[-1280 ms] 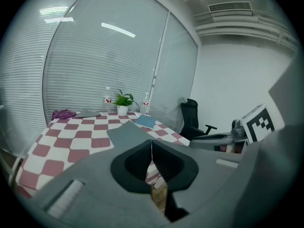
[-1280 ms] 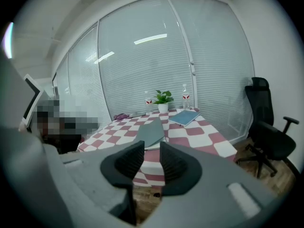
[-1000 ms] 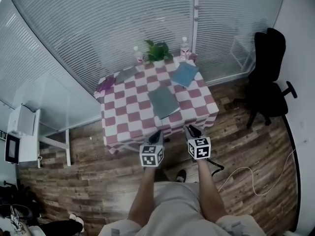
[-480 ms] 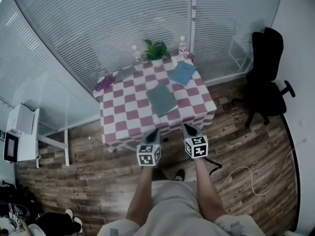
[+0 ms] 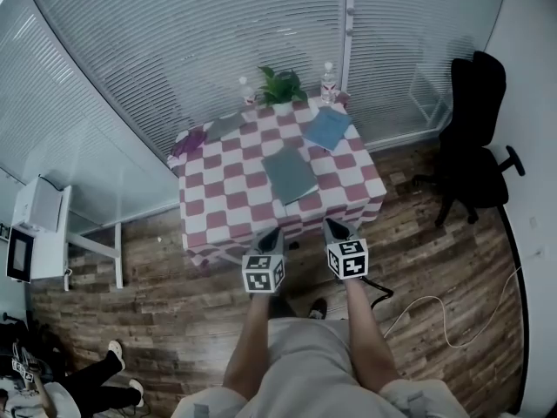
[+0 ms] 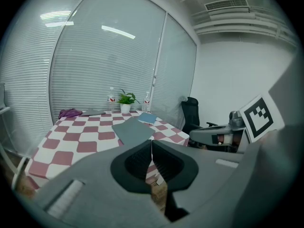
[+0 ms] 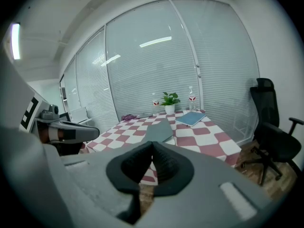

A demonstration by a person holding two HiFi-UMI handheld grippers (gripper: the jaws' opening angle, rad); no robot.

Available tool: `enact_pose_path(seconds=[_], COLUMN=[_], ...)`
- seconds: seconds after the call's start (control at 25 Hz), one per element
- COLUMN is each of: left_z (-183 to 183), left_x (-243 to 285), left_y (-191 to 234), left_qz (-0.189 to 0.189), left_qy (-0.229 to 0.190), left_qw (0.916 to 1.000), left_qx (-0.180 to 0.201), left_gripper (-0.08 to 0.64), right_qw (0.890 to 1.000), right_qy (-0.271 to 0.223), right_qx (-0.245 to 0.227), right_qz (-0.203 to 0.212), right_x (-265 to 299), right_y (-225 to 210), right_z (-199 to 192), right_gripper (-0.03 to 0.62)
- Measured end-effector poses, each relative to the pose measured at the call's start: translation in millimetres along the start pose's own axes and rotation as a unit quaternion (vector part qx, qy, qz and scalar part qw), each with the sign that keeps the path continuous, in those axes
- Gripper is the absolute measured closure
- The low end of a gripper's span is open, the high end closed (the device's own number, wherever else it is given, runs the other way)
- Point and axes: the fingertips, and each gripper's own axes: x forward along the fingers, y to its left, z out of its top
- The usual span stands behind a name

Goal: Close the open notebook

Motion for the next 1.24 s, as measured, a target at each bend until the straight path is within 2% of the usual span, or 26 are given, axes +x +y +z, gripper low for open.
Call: enact_pose_path(seconds=[0.36,0.84,1.24], left_z=[-2.4,1.0,-4.6], left_x=[-2.8,-7.3,-16.9], left_y=[4.3,4.0,15.7], left_qz=[0.004,0.001,0.014], left_qy=[-0.001,-0.004,-0.004], left_qw=[1.0,1.0,0.9999], left_qx=[-0.004,0.003,-0.004], left_gripper=[0.552,0.552,0.552], right_qw=[1.0,0.999,0.999], right_qy=[0.012,0.014,0.015], right_qx=[-0.016,-0.037,-0.043], right_qz=[0.011,-0.006,0.0], right_x=[1.1,-3.0,-0.4], right_y=[6.8,3.1,14.1], right_z=[-4.7,-2.9,-3.6], right_gripper=[0.592,0.592,0.592])
